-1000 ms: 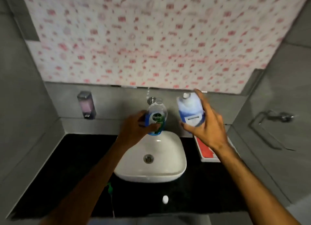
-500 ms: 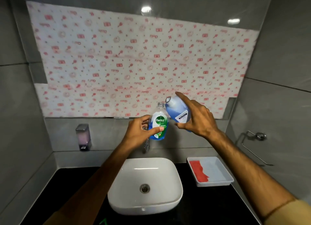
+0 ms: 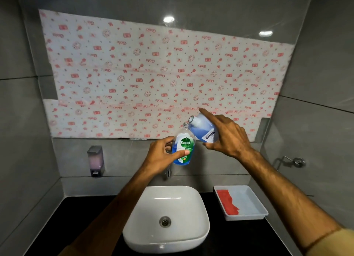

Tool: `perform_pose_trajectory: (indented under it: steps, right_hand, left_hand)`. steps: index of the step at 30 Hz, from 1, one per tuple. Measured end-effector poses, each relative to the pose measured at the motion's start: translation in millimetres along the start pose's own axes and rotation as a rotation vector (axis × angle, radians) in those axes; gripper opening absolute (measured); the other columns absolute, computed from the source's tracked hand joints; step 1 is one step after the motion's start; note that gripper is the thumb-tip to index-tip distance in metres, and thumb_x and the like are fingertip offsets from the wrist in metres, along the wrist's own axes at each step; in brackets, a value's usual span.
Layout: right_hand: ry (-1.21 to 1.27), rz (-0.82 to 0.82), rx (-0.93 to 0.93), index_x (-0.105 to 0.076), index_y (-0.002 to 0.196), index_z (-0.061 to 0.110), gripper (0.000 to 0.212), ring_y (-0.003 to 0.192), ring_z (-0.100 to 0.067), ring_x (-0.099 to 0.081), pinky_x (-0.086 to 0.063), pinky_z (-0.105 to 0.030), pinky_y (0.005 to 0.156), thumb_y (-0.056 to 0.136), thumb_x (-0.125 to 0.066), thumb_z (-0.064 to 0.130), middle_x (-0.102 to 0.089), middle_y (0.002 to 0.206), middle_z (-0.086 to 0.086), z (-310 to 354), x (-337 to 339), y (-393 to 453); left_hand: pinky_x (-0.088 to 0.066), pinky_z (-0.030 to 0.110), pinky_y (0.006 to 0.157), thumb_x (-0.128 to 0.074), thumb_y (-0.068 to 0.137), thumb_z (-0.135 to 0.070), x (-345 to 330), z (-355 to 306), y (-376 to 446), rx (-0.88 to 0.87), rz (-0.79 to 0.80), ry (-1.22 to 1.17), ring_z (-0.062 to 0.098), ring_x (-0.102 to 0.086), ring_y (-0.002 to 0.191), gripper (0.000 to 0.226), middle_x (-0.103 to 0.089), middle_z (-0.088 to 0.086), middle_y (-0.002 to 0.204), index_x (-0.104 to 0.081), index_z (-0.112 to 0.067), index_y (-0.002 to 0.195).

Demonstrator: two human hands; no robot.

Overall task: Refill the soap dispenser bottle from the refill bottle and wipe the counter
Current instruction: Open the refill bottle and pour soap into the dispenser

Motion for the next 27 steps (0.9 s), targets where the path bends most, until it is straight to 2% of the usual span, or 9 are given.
perform_pose_trajectory:
  steps: [4, 9, 12, 17, 24, 27]
  right_hand:
    - [-0.059, 0.011, 0.009, -0.011, 0.162, 0.045, 0.115, 0.118, -0.031, -0.061, -0.063, -0.049, 0.083, 0.073, -0.083, 0.052, -0.059, 0.137, -0.005, 1.2, 2.7, 6.7]
    - [-0.115, 0.029, 0.023, -0.009, 0.163, 0.044, 0.114, 0.123, -0.03, -0.058, -0.062, -0.048, 0.085, 0.076, -0.081, 0.053, -0.056, 0.143, -0.007, 1.6, 4.3, 12.1]
    - [-0.144, 0.047, 0.025, -0.005, 0.163, 0.045, 0.115, 0.126, -0.031, -0.056, -0.061, -0.052, 0.088, 0.076, -0.08, 0.054, -0.052, 0.146, -0.006, 2.6, 5.6, 14.6]
    - [-0.212, 0.042, 0.044, -0.004, 0.163, 0.045, 0.115, 0.13, -0.03, -0.054, -0.06, -0.051, 0.088, 0.077, -0.078, 0.06, -0.049, 0.15, -0.006, 3.9, 8.2, 18.4]
    - [-0.246, 0.043, 0.054, -0.005, 0.163, 0.044, 0.111, 0.135, -0.029, -0.05, -0.057, -0.049, 0.092, 0.08, -0.074, 0.067, -0.044, 0.154, -0.006, 6.0, 13.2, 19.6]
    - [-0.255, 0.058, 0.05, -0.004, 0.164, 0.043, 0.11, 0.139, -0.029, -0.047, -0.057, -0.049, 0.096, 0.081, -0.074, 0.065, -0.041, 0.158, -0.007, 6.9, 15.7, 19.6]
  left_hand:
    - [-0.06, 0.013, 0.076, -0.088, 0.078, -0.034, 1.8, 1.4, 6.2, -0.018, -0.004, 0.001, 0.01, -0.073, 0.103, 0.056, -0.075, -0.007, 0.117, -0.068, -0.016, 0.128]
    - [-0.062, 0.021, 0.084, -0.087, 0.08, -0.031, 4.2, 3.8, 10.5, -0.027, 0.006, 0.007, 0.014, -0.072, 0.107, 0.056, -0.074, -0.003, 0.121, -0.066, -0.015, 0.129]
    - [-0.061, 0.015, 0.08, -0.087, 0.08, -0.03, 5.7, 5.6, 11.4, -0.025, 0.006, 0.005, 0.007, -0.071, 0.102, 0.056, -0.073, -0.005, 0.119, -0.065, -0.015, 0.129]
    - [-0.056, 0.008, 0.07, -0.087, 0.08, -0.029, 4.9, 5.5, 11.2, -0.011, -0.005, -0.004, -0.014, -0.068, 0.096, 0.056, -0.069, -0.019, 0.11, -0.065, -0.017, 0.13]
    - [-0.054, 0.007, 0.066, -0.088, 0.079, -0.028, 3.8, 5.4, 12.0, -0.007, -0.01, -0.017, -0.016, -0.067, 0.094, 0.052, -0.07, -0.019, 0.107, -0.066, -0.018, 0.125]
    - [-0.056, 0.007, 0.068, -0.087, 0.079, -0.03, 1.9, 4.7, 12.5, -0.006, -0.013, -0.009, -0.006, -0.071, 0.093, 0.053, -0.071, -0.013, 0.109, -0.066, -0.017, 0.126]
Point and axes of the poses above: each hand's wrist, its own y-axis towards the middle knuckle, its own x-axis out of the back of the hand, z = x × y, the point moved 3 cm from there along y, towards the middle knuckle
